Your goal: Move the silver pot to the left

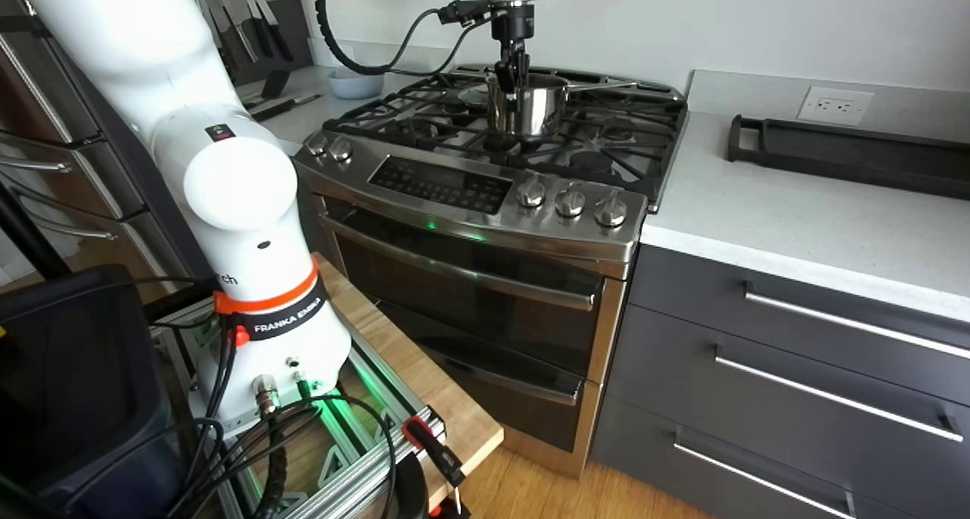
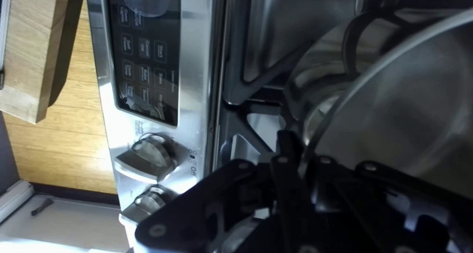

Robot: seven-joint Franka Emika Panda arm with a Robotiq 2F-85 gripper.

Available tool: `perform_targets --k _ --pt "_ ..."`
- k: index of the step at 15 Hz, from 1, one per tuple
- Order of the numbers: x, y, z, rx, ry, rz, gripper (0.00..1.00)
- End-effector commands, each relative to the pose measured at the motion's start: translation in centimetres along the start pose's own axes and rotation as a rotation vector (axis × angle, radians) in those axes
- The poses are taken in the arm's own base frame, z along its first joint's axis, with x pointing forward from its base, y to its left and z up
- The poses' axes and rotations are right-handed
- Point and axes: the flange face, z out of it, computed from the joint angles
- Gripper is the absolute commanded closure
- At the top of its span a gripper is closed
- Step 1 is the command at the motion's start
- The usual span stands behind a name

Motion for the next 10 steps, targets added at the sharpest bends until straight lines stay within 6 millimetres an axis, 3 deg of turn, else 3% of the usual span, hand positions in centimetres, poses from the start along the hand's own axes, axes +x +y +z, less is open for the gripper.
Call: perform_targets --k 1,6,7,10 --pt "-3.4 0.8 -0.3 -0.037 0.004 0.041 0.99" --pt "-6.8 0.5 -0.1 -0.05 0.006 0.078 0.99" --pt "-5.4 -0.3 -0.4 -0.039 0.007 0.059 0.95" --pt "-6.3 -0.3 -0.4 -0.039 0.011 0.065 0.95"
